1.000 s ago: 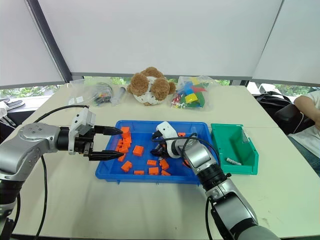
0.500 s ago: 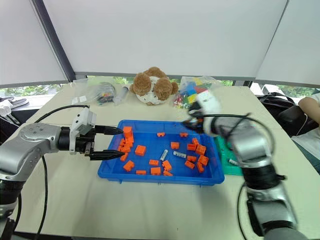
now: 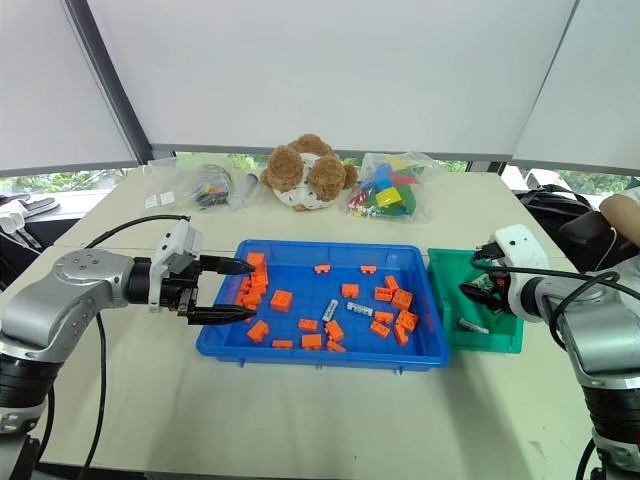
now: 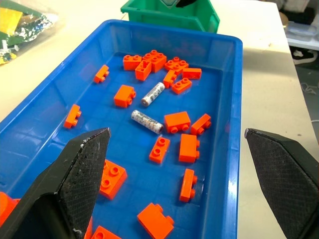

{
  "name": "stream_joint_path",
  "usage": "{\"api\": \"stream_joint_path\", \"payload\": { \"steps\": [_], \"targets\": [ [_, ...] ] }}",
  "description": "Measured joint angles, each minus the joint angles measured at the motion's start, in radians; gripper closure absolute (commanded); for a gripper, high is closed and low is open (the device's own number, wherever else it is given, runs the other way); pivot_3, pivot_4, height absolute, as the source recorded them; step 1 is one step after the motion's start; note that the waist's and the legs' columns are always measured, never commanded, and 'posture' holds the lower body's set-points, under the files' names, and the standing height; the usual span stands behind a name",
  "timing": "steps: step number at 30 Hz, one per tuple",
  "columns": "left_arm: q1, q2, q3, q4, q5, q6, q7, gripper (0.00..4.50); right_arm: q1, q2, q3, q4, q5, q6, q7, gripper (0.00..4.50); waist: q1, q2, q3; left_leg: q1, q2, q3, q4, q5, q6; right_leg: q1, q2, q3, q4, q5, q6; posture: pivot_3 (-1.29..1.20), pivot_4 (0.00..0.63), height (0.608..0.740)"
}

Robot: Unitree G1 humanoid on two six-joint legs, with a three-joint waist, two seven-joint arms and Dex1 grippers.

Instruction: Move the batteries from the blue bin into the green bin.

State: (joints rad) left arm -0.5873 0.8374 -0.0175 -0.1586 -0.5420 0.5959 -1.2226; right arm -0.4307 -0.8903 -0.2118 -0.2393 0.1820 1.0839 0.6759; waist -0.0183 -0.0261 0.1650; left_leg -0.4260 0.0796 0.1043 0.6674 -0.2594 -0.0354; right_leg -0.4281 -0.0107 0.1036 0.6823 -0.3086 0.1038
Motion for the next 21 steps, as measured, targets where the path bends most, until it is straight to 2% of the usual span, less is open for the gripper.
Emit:
{"api": "stream_joint_path", "payload": {
  "steps": [5, 7, 10, 12, 16, 21],
  "targets": [
    [-0.005, 0.000, 0.000, 0.000, 0.000, 0.000, -0.008, 0.00, -0.014, -0.027, 0.000, 0.000, 0.026, 0.000, 0.009, 0.04, 0.001, 0.000, 0.000, 0.000, 0.000, 0.000, 0.000, 0.000, 0.000, 0.000, 0.000, 0.000, 0.000, 0.000, 0.000, 0.00, 0.150, 0.731],
    [-0.006, 0.000, -0.001, 0.000, 0.001, 0.001, -0.014, 0.00, -0.067, -0.028, -0.001, -0.005, 0.058, 0.016, 0.017, 0.04, 0.000, 0.000, 0.000, 0.000, 0.000, 0.000, 0.000, 0.000, 0.000, 0.000, 0.000, 0.000, 0.000, 0.000, 0.000, 0.00, 0.150, 0.731],
    [-0.010, 0.001, -0.002, 0.001, 0.003, -0.001, -0.022, 0.00, -0.140, -0.003, -0.001, -0.047, 0.122, 0.055, 0.030, 0.04, -0.002, 0.000, 0.000, 0.000, 0.000, -0.001, 0.000, 0.000, 0.000, 0.000, 0.001, 0.000, 0.000, 0.000, 0.000, 0.00, 0.150, 0.731],
    [-0.011, 0.004, -0.005, 0.010, 0.009, -0.012, -0.036, 0.00, -0.184, 0.061, 0.014, -0.080, 0.176, 0.099, 0.032, 0.04, -0.003, 0.000, 0.000, 0.000, 0.001, -0.001, 0.000, 0.000, 0.000, 0.000, 0.001, 0.000, 0.000, 0.000, 0.000, 0.00, 0.150, 0.731],
    [-0.013, 0.014, -0.006, 0.021, 0.017, -0.024, -0.054, 0.00, -0.196, 0.150, 0.134, -0.116, 0.235, 0.127, 0.035, 0.04, 0.004, 0.000, 0.000, -0.001, 0.000, 0.000, 0.000, 0.000, 0.000, 0.000, 0.000, -0.001, 0.000, 0.000, 0.000, 0.00, 0.150, 0.731],
    [-0.016, 0.017, -0.006, 0.024, 0.029, -0.025, -0.056, 0.00, -0.197, 0.165, 0.303, -0.120, 0.227, 0.033, 0.079, 0.04, 0.004, 0.000, 0.000, -0.001, -0.001, -0.001, 0.001, 0.000, 0.000, 0.000, 0.000, -0.001, 0.000, 0.000, 0.000, 0.00, 0.150, 0.731]
  ]
}}
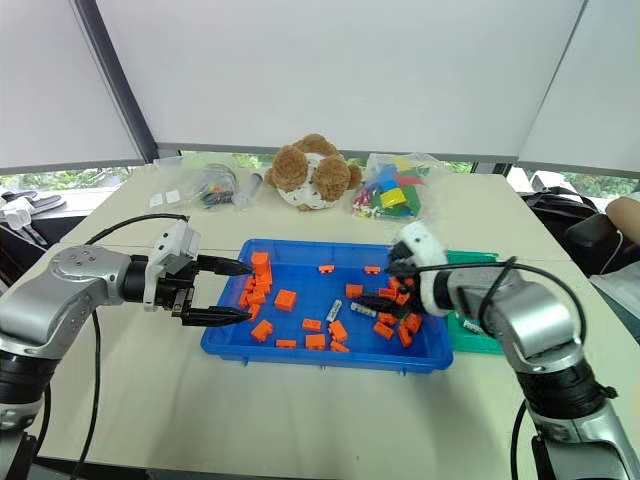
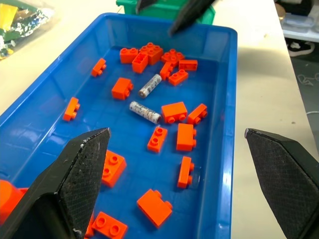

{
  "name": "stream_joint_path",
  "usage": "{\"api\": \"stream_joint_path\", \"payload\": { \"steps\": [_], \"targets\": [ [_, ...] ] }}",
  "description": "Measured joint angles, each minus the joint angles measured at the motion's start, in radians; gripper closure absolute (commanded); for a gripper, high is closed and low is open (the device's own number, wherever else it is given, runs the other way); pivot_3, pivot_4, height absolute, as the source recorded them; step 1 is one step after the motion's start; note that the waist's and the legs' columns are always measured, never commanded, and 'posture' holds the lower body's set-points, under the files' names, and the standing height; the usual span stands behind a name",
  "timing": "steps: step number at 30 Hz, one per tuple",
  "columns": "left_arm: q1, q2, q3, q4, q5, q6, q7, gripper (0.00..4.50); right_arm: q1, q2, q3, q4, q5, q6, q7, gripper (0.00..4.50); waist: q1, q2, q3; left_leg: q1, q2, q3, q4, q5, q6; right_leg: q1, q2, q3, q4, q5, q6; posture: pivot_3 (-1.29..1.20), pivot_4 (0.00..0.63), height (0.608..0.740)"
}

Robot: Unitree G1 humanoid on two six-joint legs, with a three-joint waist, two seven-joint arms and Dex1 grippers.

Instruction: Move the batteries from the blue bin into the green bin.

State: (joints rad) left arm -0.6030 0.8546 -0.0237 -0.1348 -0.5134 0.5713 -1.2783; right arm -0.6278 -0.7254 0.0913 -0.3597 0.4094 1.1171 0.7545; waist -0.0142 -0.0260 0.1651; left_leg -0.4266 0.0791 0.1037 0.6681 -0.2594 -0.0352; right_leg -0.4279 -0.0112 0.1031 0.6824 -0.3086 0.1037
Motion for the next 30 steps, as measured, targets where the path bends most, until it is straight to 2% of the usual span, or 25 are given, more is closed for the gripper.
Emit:
{"api": "stream_joint_path", "payload": {
  "steps": [6, 12, 21, 29, 30],
  "targets": [
    [0.000, 0.000, 0.000, -0.007, 0.001, 0.003, 0.007, 0.00, -0.053, 0.018, 0.183, 0.135, -0.073, -0.158, 0.066, 0.04, -0.004, 0.000, 0.000, 0.000, 0.000, 0.000, 0.000, 0.000, 0.000, 0.000, 0.000, 0.000, 0.000, 0.000, 0.000, 0.00, 0.150, 0.731],
    [0.009, 0.000, 0.003, -0.032, 0.000, 0.004, 0.016, 0.00, -0.097, 0.103, 0.284, 0.319, -0.152, -0.275, 0.096, 0.04, -0.005, 0.000, 0.000, 0.000, 0.000, 0.000, 0.000, 0.000, 0.000, 0.000, 0.000, 0.000, 0.000, 0.000, 0.000, 0.00, 0.150, 0.731],
    [0.020, 0.005, 0.007, -0.038, 0.000, 0.007, 0.024, 0.00, -0.151, 0.176, 0.324, 0.497, -0.241, -0.377, 0.121, 0.04, -0.003, 0.000, 0.000, 0.000, 0.001, 0.000, 0.000, 0.000, 0.000, 0.000, 0.000, 0.000, 0.000, 0.000, 0.000, 0.00, 0.150, 0.731],
    [0.038, 0.005, 0.008, -0.047, -0.002, 0.008, 0.044, 0.00, -0.159, 0.198, 0.332, 0.550, -0.289, -0.417, 0.152, 0.04, -0.004, 0.000, 0.000, 0.000, 0.001, 0.000, 0.000, 0.000, 0.000, 0.000, 0.000, 0.000, 0.001, 0.000, 0.000, 0.00, 0.150, 0.731],
    [0.039, 0.005, 0.009, -0.047, -0.002, 0.009, 0.044, 0.00, -0.160, 0.200, 0.332, 0.555, -0.293, -0.423, 0.155, 0.27, -0.004, 0.000, 0.000, 0.000, 0.001, 0.000, 0.000, 0.000, 0.000, 0.000, 0.000, 0.000, 0.001, 0.000, 0.000, 0.00, 0.150, 0.731]
  ]
}}
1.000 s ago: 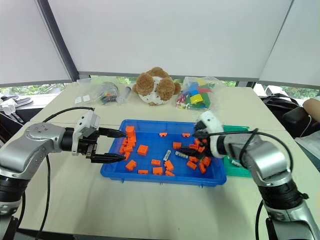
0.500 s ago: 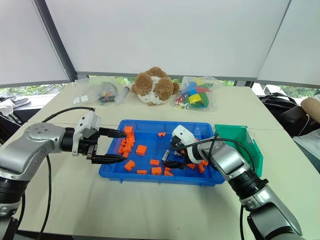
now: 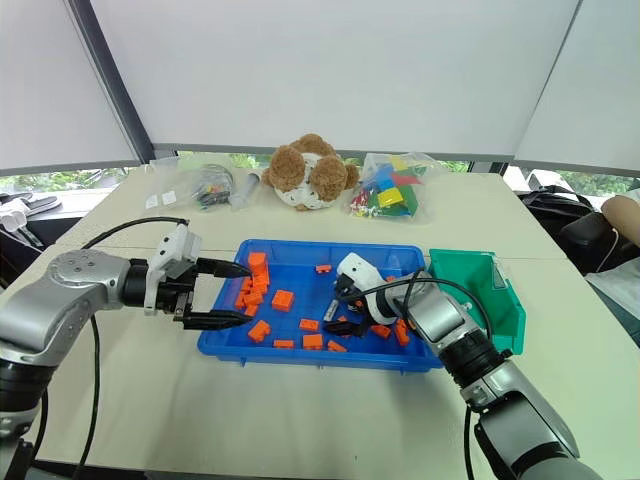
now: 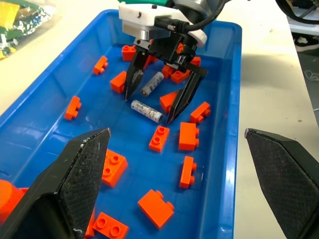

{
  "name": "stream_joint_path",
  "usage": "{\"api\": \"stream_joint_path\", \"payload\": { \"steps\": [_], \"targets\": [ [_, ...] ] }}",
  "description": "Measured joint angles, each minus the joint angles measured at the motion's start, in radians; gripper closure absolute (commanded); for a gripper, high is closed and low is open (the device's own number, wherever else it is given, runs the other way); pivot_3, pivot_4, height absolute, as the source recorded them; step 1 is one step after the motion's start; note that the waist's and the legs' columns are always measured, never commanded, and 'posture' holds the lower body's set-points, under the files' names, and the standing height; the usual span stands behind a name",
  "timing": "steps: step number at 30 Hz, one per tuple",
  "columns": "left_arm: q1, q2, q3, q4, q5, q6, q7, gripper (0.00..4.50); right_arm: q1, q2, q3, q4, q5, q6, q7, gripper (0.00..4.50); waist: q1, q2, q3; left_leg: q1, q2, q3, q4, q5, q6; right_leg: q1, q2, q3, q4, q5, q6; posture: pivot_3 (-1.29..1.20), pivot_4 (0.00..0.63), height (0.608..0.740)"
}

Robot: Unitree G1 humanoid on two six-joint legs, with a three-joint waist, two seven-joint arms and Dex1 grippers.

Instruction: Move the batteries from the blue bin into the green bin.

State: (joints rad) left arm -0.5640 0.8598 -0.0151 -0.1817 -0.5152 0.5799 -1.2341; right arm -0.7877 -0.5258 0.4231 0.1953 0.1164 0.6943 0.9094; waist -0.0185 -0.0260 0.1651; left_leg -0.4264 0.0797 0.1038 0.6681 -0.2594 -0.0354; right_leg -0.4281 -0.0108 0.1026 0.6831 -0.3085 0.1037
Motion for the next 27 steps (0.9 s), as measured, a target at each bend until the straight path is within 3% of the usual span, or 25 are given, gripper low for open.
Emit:
{"api": "stream_joint_path", "payload": {
  "steps": [2, 5, 15, 21, 27],
  "targets": [
    [0.002, 0.000, 0.001, -0.003, 0.000, 0.000, 0.004, 0.00, -0.005, 0.011, 0.000, 0.009, -0.014, -0.005, 0.003, 0.88, 0.000, 0.000, 0.000, 0.000, 0.000, 0.000, 0.000, 0.000, 0.000, 0.000, 0.000, 0.000, 0.000, 0.000, 0.000, 0.00, 0.150, 0.731],
    [0.006, 0.000, 0.002, -0.019, -0.006, 0.000, 0.010, 0.00, -0.008, 0.028, 0.000, 0.014, -0.021, -0.008, 0.007, 2.26, 0.000, 0.000, 0.000, 0.000, 0.000, 0.000, 0.000, 0.000, 0.000, 0.000, 0.000, 0.000, 0.000, 0.000, 0.000, 0.00, 0.150, 0.731],
    [0.015, 0.000, 0.003, -0.022, -0.019, 0.000, 0.020, 0.00, -0.012, -0.016, -0.040, -0.091, -0.032, 0.050, 0.005, 2.32, 0.002, 0.000, 0.000, 0.000, 0.000, 0.000, 0.000, 0.000, 0.000, 0.000, 0.000, 0.000, 0.000, 0.000, 0.000, 0.00, 0.150, 0.731],
    [0.020, -0.001, 0.006, -0.026, -0.021, 0.000, 0.023, 0.00, -0.036, -0.204, -0.280, -0.261, 0.012, 0.168, -0.037, 2.32, 0.007, 0.000, 0.000, 0.000, 0.000, 0.000, 0.000, 0.000, 0.000, 0.000, 0.000, 0.000, 0.000, 0.000, 0.000, 0.00, 0.150, 0.731],
    [0.018, -0.003, 0.006, -0.024, -0.020, -0.001, 0.026, 0.00, 0.076, -0.377, -0.401, -0.210, -0.015, 0.164, -0.079, 2.32, -0.001, 0.000, 0.000, 0.000, 0.000, 0.000, 0.000, 0.000, 0.000, 0.000, 0.000, 0.000, 0.000, 0.000, 0.000, 0.00, 0.150, 0.731]
  ]
}}
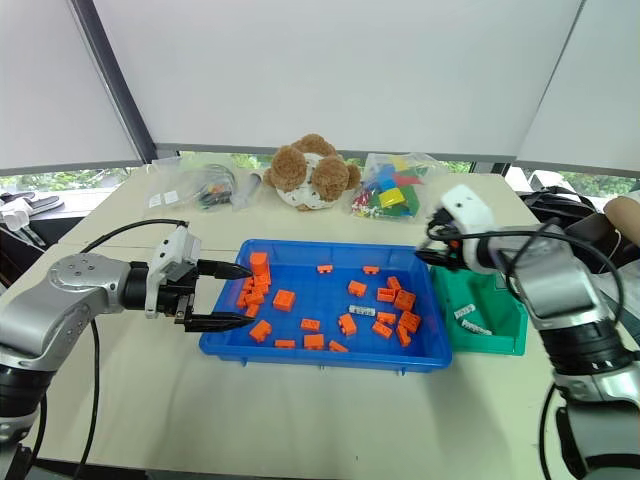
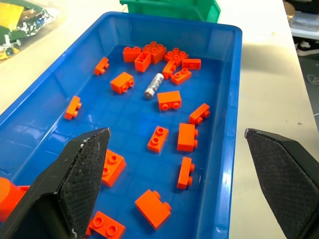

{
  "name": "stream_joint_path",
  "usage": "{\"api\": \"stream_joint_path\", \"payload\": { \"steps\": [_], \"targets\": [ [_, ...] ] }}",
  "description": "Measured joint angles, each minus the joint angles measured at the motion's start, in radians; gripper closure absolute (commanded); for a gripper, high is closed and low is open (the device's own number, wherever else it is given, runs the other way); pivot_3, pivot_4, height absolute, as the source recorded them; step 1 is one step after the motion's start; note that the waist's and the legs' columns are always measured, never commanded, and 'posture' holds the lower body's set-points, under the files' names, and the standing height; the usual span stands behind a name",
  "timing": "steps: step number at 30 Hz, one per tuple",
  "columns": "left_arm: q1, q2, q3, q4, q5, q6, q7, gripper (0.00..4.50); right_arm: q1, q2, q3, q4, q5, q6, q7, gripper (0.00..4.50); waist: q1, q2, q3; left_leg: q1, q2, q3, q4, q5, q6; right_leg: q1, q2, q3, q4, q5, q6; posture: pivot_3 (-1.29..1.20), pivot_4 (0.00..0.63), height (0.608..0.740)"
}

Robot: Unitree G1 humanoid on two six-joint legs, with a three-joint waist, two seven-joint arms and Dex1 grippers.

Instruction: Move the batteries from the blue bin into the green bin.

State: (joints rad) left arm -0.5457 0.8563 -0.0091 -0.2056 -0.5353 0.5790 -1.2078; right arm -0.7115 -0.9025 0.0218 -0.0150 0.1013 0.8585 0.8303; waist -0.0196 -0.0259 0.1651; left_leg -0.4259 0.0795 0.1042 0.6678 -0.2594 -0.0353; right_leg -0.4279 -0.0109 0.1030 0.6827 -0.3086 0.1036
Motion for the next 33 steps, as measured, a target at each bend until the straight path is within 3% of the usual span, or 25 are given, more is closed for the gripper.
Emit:
{"api": "stream_joint_path", "payload": {
  "steps": [11, 12, 14, 15, 23, 26, 33],
  "targets": [
    [-0.008, -0.005, -0.004, 0.011, 0.003, -0.019, -0.019, 0.00, 0.161, -0.083, -0.054, 0.022, 0.006, -0.046, 0.004, 2.32, 0.003, 0.000, 0.000, 0.000, 0.000, 0.000, 0.000, 0.000, 0.000, 0.000, 0.000, 0.000, 0.000, 0.000, 0.000, 0.00, 0.150, 0.731],
    [-0.011, -0.005, -0.005, 0.015, 0.003, -0.020, -0.021, 0.00, 0.165, -0.083, -0.054, 0.022, 0.011, -0.046, 0.004, 1.25, 0.003, 0.000, 0.000, 0.000, 0.000, 0.000, 0.000, 0.000, 0.000, 0.000, 0.000, 0.000, 0.000, 0.000, 0.000, 0.00, 0.150, 0.731],
    [-0.019, -0.005, -0.007, 0.020, 0.004, -0.021, -0.025, 0.00, 0.165, -0.083, -0.067, 0.022, 0.016, -0.046, 0.001, 0.29, 0.003, 0.000, 0.000, 0.000, 0.000, 0.000, 0.000, 0.000, 0.000, 0.000, 0.000, 0.000, 0.000, 0.000, 0.000, 0.00, 0.150, 0.731],
    [-0.021, -0.005, -0.007, 0.021, 0.004, -0.022, -0.028, 0.00, 0.165, -0.085, -0.073, 0.022, 0.019, -0.046, 0.001, 0.05, 0.003, 0.000, 0.000, 0.000, 0.000, 0.000, 0.000, 0.000, 0.000, 0.000, 0.000, 0.000, 0.000, 0.000, 0.000, 0.00, 0.150, 0.731],
    [-0.038, -0.013, -0.009, 0.038, 0.004, -0.023, -0.031, 0.00, 0.102, -0.092, -0.084, 0.012, 0.054, -0.011, -0.003, 0.05, 0.000, 0.001, 0.000, 0.000, 0.000, 0.000, 0.000, 0.000, 0.000, 0.000, 0.000, 0.000, 0.000, 0.000, 0.000, 0.00, 0.150, 0.731],
    [-0.044, -0.016, -0.015, 0.039, 0.005, -0.023, -0.032, 0.00, 0.045, -0.077, -0.083, -0.080, 0.109, 0.028, 0.024, 0.05, 0.000, 0.001, 0.000, 0.000, 0.001, -0.001, -0.001, 0.000, 0.000, 0.000, 0.001, 0.000, 0.000, 0.000, 0.000, 0.00, 0.150, 0.731],
    [-0.050, -0.020, -0.016, 0.046, 0.014, -0.023, -0.031, 0.00, 0.085, -0.012, 0.096, -0.199, 0.156, -0.004, 0.124, 0.05, 0.007, 0.001, 0.000, 0.000, 0.000, 0.000, 0.001, 0.000, 0.000, 0.001, 0.000, 0.000, 0.000, 0.000, 0.000, 0.00, 0.150, 0.731]
  ]
}}
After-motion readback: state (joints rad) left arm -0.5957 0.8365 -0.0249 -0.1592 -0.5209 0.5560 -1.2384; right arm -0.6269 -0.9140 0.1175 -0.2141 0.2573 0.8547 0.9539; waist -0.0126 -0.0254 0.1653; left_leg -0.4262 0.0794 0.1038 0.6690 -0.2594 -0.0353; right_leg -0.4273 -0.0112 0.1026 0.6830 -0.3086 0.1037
